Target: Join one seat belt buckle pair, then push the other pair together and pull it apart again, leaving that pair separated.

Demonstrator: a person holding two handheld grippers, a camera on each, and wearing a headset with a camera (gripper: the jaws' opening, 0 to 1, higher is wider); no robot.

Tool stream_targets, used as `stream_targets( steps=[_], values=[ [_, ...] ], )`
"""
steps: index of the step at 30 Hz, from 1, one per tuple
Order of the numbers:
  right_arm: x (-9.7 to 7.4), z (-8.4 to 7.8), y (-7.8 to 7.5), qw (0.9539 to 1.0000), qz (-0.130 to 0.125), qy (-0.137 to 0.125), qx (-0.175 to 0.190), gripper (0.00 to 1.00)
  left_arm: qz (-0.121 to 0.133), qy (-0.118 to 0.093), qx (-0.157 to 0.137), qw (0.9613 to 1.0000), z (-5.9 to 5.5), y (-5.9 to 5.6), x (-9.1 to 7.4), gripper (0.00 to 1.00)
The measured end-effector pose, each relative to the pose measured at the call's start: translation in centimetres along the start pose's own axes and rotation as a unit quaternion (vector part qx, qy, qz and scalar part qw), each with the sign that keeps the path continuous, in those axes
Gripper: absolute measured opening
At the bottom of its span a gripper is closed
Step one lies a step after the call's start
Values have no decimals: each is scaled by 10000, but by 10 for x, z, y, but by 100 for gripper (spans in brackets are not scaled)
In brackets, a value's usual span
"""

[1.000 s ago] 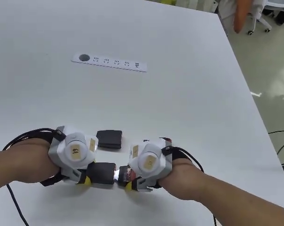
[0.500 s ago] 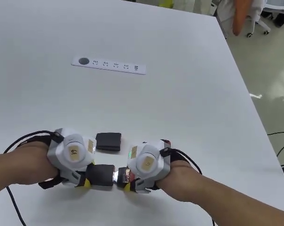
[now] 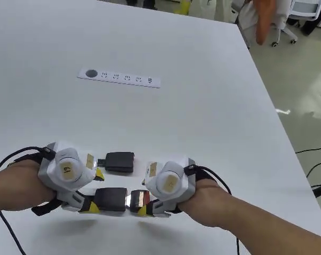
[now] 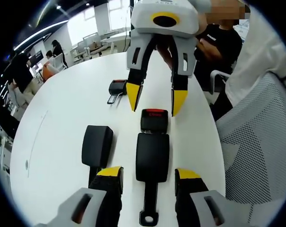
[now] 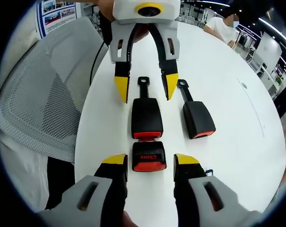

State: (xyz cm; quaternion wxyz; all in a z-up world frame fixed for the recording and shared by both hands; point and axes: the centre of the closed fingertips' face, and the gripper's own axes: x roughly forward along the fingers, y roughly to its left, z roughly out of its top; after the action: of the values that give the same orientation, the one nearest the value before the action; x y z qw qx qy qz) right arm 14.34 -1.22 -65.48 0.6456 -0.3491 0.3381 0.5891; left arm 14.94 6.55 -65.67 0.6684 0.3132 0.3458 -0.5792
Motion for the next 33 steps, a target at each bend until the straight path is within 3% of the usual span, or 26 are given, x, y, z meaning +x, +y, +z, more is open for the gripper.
stream_targets(
  steps=[7,14,16,17,21,27,29,33],
  values=[
    [-13,-3,-12,10000,-19,-43,-47,32,147,-213,-28,9997,19,19,-3,45],
    [-23,-20,-36,9999,-150,9,39,32,216,-212,-82,9995,29,36,0,45],
    [-27,-27,-44,9997,-235,51,86,34,243,-186,-153,9994,26,47,0,46],
    [-29,-32,-54,9991,-400,96,65,37,262,-187,-191,9993,26,51,0,46],
    [-32,-48,-69,9991,-380,115,172,33,331,-193,-214,9990,26,67,3,46],
    [-37,-68,-90,9984,-442,172,307,32,309,-218,-242,9990,31,79,9,49],
    [-36,-74,-94,9983,-443,216,316,33,339,-239,-311,9987,28,90,10,49],
    [-36,-84,-103,9981,-487,288,252,34,273,-151,-305,9990,25,92,19,49]
  ],
)
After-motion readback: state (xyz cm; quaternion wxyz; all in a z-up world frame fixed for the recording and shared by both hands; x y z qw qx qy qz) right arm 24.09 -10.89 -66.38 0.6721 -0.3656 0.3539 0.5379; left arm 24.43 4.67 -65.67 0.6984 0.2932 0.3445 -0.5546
